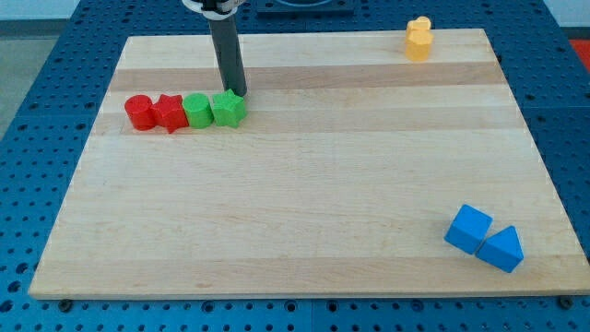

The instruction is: Move your arm downwards

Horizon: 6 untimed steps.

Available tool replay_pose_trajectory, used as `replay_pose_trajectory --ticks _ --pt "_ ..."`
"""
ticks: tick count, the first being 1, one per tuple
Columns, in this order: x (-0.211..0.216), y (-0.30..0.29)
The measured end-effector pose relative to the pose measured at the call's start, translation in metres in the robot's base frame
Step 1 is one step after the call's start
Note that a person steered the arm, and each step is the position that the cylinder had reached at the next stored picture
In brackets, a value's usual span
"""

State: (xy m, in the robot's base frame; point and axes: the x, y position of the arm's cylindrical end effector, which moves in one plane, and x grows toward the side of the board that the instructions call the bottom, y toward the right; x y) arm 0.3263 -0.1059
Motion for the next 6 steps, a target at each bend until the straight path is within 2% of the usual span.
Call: replay_pose_trajectory --ticks 4,6 --pt "0.002 0.003" --pt "-0.05 0.054"
